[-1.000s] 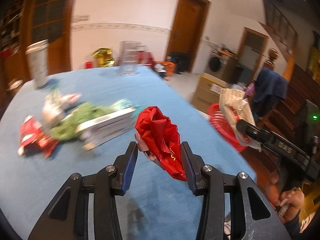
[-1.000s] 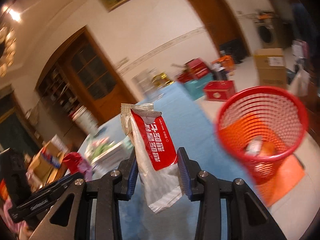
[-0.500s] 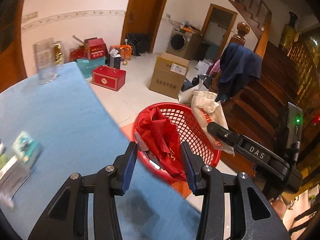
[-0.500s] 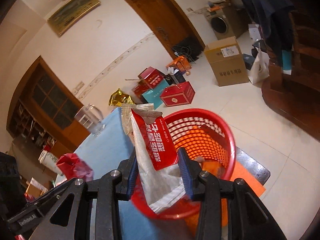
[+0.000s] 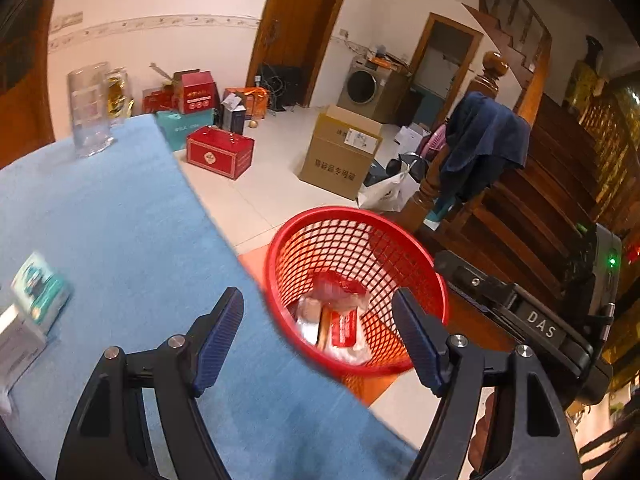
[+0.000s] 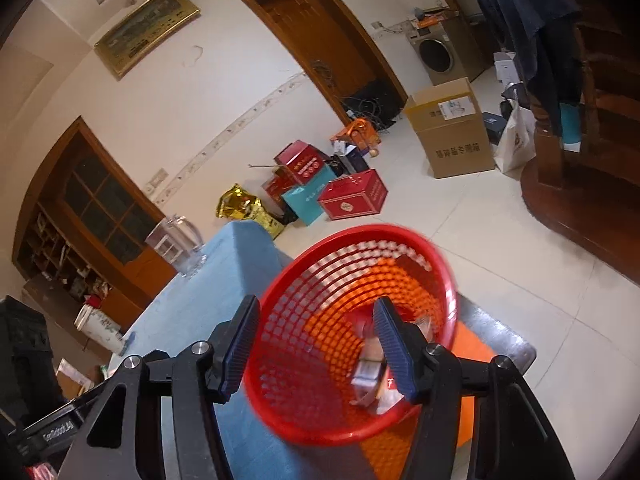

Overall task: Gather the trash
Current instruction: 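Move both open tools back over the table, then grasp the red snack carton with the left tool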

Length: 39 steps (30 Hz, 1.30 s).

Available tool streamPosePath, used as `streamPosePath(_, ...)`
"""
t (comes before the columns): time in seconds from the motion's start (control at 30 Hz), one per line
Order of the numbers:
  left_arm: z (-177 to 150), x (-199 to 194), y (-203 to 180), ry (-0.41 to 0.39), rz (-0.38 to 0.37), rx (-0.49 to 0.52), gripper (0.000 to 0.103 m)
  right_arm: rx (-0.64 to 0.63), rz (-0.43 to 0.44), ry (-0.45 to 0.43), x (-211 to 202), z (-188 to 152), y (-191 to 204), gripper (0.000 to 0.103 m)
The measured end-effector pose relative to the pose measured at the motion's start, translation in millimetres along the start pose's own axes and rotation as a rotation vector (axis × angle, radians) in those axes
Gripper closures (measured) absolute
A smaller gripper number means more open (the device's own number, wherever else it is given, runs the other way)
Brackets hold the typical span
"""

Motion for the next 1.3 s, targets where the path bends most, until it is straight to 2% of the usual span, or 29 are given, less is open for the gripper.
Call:
streamPosePath(0.27,-33,-55,50,-0.038,0.100,-0.036,0.028,-0.130,0.088,0.092,10,-58,76,0.039)
streamPosePath(0.5,-69,-108,113,-0.064,0.164,-0.135,0.027,-0.282,0.148,0.242,43,-134,148,0.039)
streamPosePath(0.63,-86,-141,151,-0.093,0.203,-0.207,0.027,-0.343,0.171,0.281,54,-161,172,0.039)
streamPosePath(0.7,-96,-161,176,-0.112,0.246,-0.251,0.027,-0.374,0.168,0.280,59,-168,183,0.039)
streamPosePath(0.93,-121,-227,276,-0.168,0.433,-0.423,0.025,-0.377,0.173,0.299,70,-178,189,0.038)
streamPosePath(1.07,-123,-250,344,-0.176,0.542,-0.567,0.019,-0.350,0.184,0.328,74,-181,183,0.037)
streamPosePath(1.17,-122,-245,385,-0.145,0.549,-0.656,0.019,-0.333,0.192,0.331,75,-182,181,0.037)
streamPosePath(1.3,-116,-227,416,-0.094,0.554,-0.736,0.018,-0.323,0.201,0.324,73,-182,179,0.037)
Point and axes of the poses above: each gripper's, at about its wrist camera, not at the fingertips, and x roughly the way its jaws point, y to its left, z to its top, the point moved 7 cm from there along x, roughly the way its jaws point, and after that the axes turned 2 degrees about y, right-handed, at the moved point
